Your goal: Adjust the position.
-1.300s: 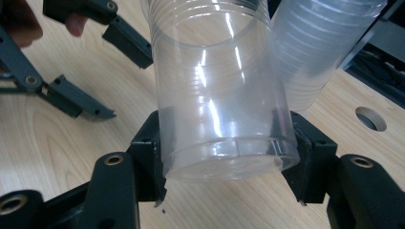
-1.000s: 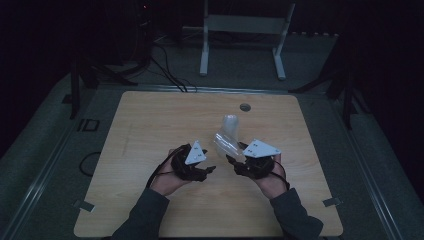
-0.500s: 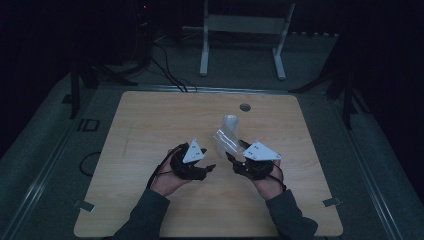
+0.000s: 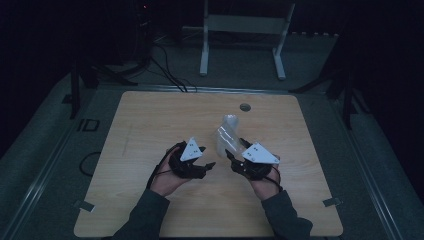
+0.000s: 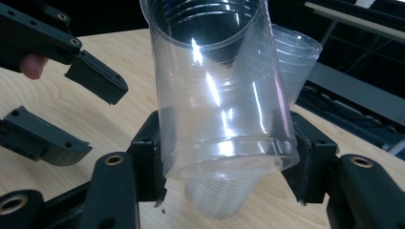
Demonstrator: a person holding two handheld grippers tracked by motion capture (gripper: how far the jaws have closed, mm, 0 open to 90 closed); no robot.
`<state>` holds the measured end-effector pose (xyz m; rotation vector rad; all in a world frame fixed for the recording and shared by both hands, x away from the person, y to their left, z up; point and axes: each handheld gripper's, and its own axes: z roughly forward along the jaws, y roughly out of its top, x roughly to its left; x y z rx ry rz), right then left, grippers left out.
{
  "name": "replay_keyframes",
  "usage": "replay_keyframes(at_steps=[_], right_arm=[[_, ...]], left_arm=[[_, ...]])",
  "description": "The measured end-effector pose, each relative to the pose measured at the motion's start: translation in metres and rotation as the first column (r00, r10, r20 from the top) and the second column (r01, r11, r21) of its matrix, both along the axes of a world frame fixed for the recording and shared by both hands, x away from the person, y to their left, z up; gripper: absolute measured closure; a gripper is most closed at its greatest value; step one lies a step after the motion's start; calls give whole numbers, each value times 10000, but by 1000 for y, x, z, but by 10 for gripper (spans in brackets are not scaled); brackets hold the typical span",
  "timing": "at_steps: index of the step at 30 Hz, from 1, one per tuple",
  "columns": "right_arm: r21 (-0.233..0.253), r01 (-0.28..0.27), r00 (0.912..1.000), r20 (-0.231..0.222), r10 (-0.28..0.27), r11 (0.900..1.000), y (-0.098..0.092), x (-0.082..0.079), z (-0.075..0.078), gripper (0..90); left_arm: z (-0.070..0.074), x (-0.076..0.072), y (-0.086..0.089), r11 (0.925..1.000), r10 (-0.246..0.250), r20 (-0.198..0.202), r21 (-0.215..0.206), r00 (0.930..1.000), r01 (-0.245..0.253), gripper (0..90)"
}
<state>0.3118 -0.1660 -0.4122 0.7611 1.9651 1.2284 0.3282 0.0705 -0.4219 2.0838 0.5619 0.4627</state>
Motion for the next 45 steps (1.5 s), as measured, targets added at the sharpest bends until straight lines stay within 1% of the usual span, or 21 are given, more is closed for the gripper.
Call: replay_keyframes(at_steps=[6, 9, 10, 11, 15, 19, 25, 28, 34, 36, 39, 45], right_arm=[[145, 219, 9993, 287, -223, 9997, 2, -2, -3, 418], [259, 246, 9991, 334, -255, 9994, 2, -2, -3, 418], [259, 246, 9991, 334, -255, 9994, 2, -2, -3, 418], [304, 255, 9989, 381, -266, 9992, 3, -3, -3, 419], [348, 143, 9980, 612, -164, 9993, 5, -6, -2, 419], [363, 75, 9979, 647, -98, 9993, 8, -7, -2, 418], [347, 71, 9979, 638, -93, 9994, 10, -7, -4, 418], [332, 94, 9977, 663, -116, 9994, 9, -7, -4, 418], [341, 98, 9974, 705, -122, 9994, 10, -8, -5, 418], [328, 143, 9969, 773, -168, 9994, 10, -8, -5, 418], [398, 176, 9970, 751, -205, 9991, 10, -8, -7, 418], [394, 222, 9964, 814, -254, 9990, 10, -8, -7, 418]], left_arm=[[4, 2, 3, 9992, 154, -110, -377, 9998, -158, 373], [7, 2, 5, 9972, 260, -190, -690, 9995, -273, 371], [7, 2, 5, 9972, 260, -190, -690, 9995, -273, 370], [9, 2, 6, 9954, 310, -236, -904, 9992, -330, 370], [13, 1, 6, 9925, 412, -259, -1144, 9988, -439, 361], [15, 1, 8, 9870, 579, -364, -1477, 9977, -626, 331], [18, 1, 12, 9800, 623, -452, -1866, 9970, -697, 307], [19, 1, 14, 9748, 625, -579, -2106, 9964, -734, 302], [21, 2, 16, 9687, 635, -664, -2360, 9958, -775, 302], [22, 2, 16, 9673, 683, -660, -2400, 9955, -822, 302], [24, 2, 17, 9657, 682, -656, -2461, 9955, -824, 302], [27, 1, 17, 9604, 573, -728, -2683, 9957, -749, 303]])
